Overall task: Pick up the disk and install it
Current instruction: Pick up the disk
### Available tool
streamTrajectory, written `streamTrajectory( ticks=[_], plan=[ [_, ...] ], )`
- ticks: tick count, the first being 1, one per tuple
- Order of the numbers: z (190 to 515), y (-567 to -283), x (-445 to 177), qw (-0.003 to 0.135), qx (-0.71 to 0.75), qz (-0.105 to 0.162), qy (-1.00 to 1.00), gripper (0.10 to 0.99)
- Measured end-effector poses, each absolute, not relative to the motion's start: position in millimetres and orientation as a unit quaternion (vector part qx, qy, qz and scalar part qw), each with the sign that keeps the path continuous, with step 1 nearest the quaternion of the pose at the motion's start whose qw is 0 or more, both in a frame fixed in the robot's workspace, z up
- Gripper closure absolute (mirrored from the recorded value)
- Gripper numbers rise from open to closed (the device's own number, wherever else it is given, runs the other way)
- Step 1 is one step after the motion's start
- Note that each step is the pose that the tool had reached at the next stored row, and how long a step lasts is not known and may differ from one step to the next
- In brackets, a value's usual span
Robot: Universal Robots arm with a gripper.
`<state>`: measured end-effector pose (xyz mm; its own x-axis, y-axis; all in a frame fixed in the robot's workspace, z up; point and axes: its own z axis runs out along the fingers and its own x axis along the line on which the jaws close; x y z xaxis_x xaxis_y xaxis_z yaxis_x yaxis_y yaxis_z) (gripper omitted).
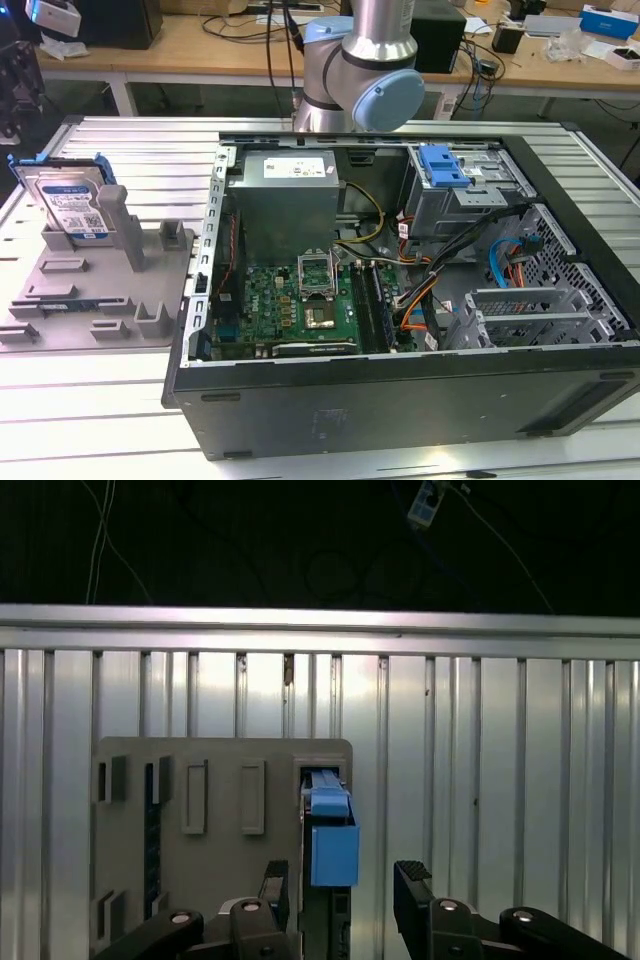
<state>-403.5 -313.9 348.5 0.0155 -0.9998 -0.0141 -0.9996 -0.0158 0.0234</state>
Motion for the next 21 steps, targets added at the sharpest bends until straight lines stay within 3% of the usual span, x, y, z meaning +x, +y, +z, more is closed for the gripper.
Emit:
streamTrajectory(
  ticks=[21],
  plan=[
    [331.2,-316.2,-405.4,0.004,0.713,-0.014,-0.701,0.545]
  ],
)
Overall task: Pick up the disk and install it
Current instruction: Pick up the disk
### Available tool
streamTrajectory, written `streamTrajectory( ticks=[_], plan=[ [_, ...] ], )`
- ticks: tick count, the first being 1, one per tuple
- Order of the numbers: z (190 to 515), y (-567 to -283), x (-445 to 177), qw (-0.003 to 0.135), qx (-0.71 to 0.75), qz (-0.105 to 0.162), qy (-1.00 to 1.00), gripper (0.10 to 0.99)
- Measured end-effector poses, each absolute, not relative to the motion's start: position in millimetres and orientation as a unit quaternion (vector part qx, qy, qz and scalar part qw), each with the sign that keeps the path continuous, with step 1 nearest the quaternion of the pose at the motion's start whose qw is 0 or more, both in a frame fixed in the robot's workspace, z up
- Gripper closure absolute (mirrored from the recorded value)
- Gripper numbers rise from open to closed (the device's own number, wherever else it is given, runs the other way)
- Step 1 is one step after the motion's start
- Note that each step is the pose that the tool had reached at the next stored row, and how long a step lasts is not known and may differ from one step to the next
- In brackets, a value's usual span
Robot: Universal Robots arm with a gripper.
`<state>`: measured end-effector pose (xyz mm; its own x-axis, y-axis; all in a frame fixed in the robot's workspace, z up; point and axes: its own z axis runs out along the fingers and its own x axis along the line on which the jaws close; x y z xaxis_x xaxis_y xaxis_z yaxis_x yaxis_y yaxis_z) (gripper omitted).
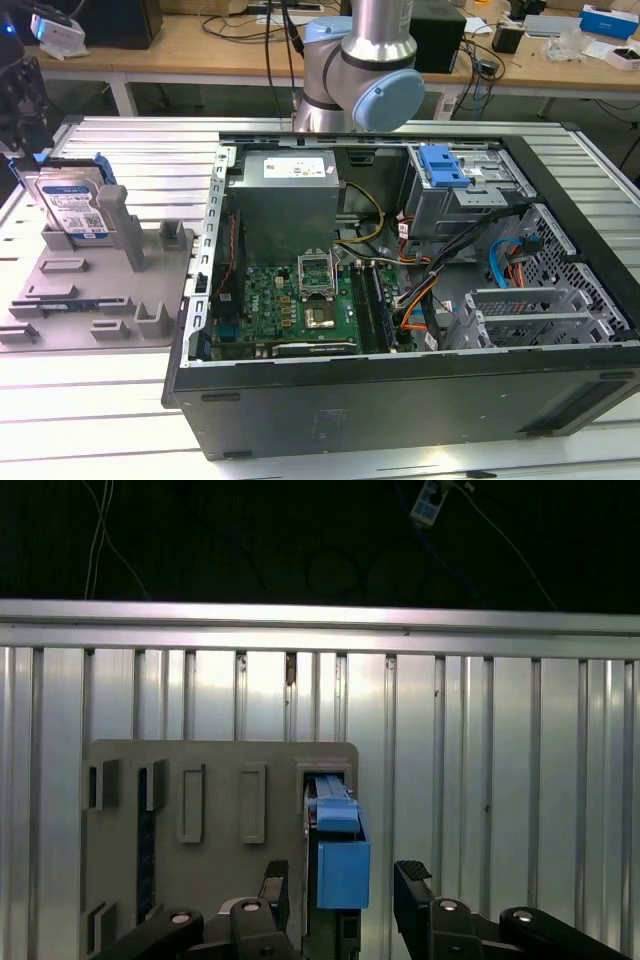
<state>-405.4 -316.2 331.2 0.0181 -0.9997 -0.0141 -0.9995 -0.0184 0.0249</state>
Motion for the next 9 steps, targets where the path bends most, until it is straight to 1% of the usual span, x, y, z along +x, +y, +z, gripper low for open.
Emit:
streamTrajectory(
  ticks=[9],
  plan=[
    [322.9,-317.2,-405.4,0.005,0.713,-0.014,-0.701,0.545]
  ],
)
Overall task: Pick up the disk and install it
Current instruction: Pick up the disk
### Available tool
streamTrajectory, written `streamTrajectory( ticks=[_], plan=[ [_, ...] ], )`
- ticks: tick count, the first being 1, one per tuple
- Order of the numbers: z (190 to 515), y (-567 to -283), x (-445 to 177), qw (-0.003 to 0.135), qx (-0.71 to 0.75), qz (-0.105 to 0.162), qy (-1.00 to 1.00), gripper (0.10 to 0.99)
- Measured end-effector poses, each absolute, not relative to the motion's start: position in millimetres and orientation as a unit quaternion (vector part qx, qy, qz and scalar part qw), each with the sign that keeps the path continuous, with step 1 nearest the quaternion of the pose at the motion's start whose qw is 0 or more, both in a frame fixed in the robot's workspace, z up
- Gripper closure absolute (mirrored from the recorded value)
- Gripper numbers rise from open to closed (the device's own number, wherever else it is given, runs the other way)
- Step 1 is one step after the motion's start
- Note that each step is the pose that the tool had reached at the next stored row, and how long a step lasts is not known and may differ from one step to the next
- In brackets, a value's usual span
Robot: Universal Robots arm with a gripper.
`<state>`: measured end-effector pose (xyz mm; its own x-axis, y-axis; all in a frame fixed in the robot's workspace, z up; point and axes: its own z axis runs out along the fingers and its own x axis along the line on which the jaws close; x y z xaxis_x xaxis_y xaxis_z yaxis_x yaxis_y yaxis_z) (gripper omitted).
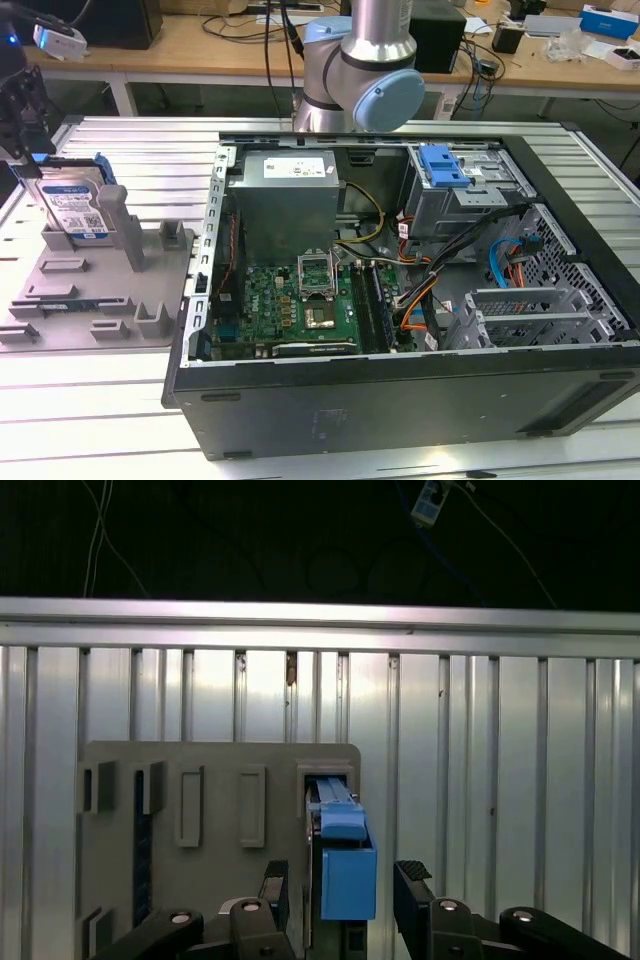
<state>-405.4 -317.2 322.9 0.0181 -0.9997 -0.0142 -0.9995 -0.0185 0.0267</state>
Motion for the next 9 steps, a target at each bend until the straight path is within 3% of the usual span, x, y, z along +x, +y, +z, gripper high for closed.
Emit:
streamTrajectory(
  ticks=[9],
  plan=[
    [314.7,-317.2,-405.4,0.005,0.714,-0.014,-0.700,0.545]
  ],
)
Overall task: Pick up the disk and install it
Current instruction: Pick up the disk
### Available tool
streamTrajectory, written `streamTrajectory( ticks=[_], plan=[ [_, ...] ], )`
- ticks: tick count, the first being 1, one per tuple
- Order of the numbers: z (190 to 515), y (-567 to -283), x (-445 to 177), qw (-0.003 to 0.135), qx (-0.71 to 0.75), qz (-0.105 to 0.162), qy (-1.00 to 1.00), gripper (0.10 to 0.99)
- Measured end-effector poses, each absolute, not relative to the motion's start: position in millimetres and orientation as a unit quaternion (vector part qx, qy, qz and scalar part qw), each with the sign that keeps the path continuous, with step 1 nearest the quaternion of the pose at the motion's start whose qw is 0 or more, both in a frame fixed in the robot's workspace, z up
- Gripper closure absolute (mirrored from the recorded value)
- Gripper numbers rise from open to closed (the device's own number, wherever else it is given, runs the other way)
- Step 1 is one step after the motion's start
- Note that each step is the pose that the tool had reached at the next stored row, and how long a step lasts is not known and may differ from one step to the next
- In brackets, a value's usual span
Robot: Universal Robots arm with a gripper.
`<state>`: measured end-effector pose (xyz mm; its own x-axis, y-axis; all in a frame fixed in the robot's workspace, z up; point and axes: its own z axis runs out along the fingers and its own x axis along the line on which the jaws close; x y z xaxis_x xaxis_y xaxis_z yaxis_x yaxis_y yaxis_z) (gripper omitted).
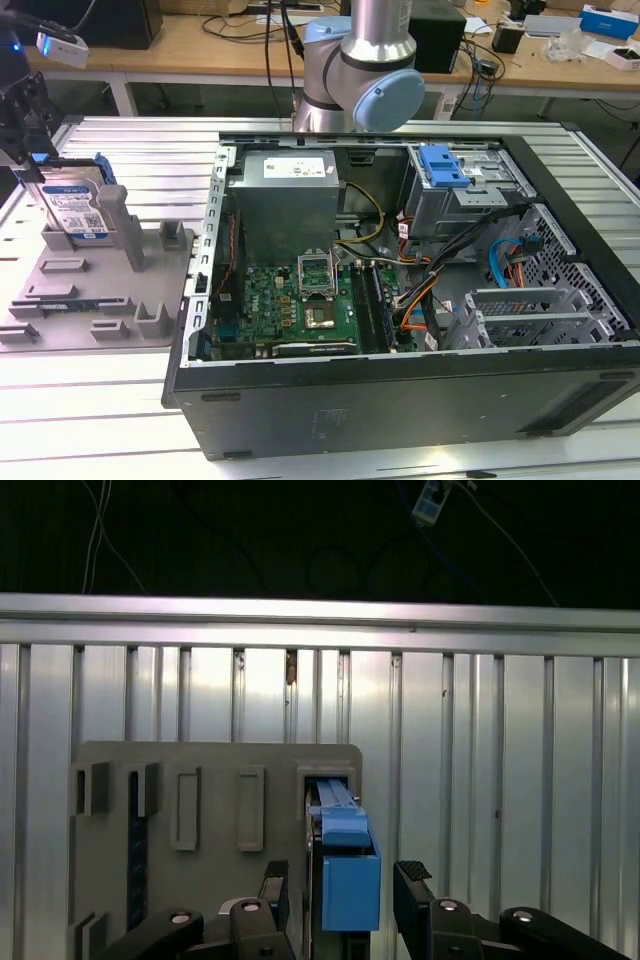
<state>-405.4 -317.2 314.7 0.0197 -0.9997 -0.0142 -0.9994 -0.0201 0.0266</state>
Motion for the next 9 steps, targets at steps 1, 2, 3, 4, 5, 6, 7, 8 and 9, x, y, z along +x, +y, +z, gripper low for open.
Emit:
streamTrajectory(
  ticks=[1,2,3,4,5,6,7,8,9],
  plan=[
    [314.0,-317.2,-405.4,0.005,0.714,-0.014,-0.700,0.545],
    [313.2,-317.2,-405.4,0.005,0.714,-0.014,-0.700,0.545],
    [312.6,-317.2,-405.5,0.005,0.714,-0.014,-0.700,0.545],
    [311.8,-317.3,-405.5,0.005,0.714,-0.014,-0.700,0.545],
    [311.3,-317.3,-405.7,0.005,0.714,-0.014,-0.700,0.545],
    [310.6,-317.3,-406.0,0.005,0.714,-0.014,-0.700,0.545],
    [310.0,-317.2,-406.4,0.005,0.714,-0.014,-0.700,0.545],
    [309.6,-317.2,-406.8,0.005,0.714,-0.014,-0.700,0.545],
    [309.3,-317.2,-406.9,0.005,0.714,-0.014,-0.700,0.545]
  ],
)
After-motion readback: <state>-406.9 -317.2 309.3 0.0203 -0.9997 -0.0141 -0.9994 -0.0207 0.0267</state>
